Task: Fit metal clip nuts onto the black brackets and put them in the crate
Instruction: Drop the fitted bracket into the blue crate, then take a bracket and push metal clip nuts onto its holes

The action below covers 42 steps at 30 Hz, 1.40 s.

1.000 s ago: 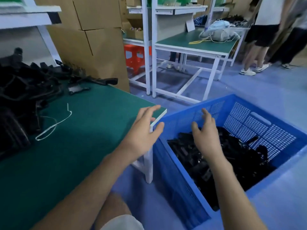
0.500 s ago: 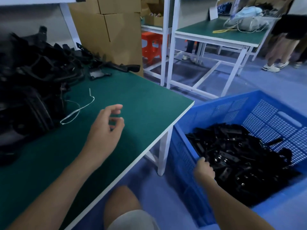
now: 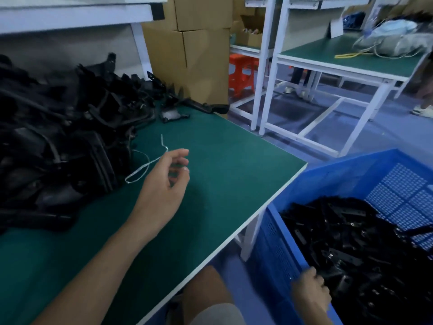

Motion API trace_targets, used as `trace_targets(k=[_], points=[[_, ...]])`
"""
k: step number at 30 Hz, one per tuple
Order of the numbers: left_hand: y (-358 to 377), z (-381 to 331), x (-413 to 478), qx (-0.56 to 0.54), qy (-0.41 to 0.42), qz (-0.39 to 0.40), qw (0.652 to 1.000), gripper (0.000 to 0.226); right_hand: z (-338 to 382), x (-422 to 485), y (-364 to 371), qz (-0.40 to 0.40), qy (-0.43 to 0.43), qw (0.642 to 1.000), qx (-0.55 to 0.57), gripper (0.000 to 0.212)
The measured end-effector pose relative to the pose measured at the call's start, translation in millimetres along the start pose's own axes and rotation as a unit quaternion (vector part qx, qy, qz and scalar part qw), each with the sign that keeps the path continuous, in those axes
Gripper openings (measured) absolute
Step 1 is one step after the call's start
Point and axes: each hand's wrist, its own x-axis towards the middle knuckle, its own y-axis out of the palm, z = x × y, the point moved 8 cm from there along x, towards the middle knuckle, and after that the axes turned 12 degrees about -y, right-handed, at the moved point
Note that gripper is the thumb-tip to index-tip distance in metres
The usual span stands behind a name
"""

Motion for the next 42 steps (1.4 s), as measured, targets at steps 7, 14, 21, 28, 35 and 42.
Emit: trace_targets(k=[7,14,21,28,35,42], points=[[-126.4,7.5,-33.6,0.066,-0.008,-0.127,0.990,0.029,143.0,-112.8,-77.7,-0.260,-0.306,0.849,0.344,0.052],[-255.7,57.2,-105.9,0.228,-0.065,-0.306,0.922,0.035,363.6,-302.8,-75.8,-0.092,-0.707,0.639,0.288,0.033],[-328.8,137.6,-178.1,0.433,-0.328,-0.323,0.775,0.077,479.5,-331.9,10.2,-0.032,-0.728,0.685,0.009,0.062],[-331.6,153.1,-148.0,0.429,-0.296,-0.241,0.819,0.067,488.9,-321.4,26.1,-0.096,-0.737,0.668,-0.035,0.050],[-330.0,136.5,-146.8,0.449,-0.216,-0.290,0.817,0.035,481.4,-318.2,9.1,0.052,-0.745,0.651,0.135,0.052],[-334.9,122.4,-152.5,0.411,-0.183,-0.349,0.822,0.023,476.9,-320.8,10.1,0.162,-0.726,0.636,0.206,0.054]])
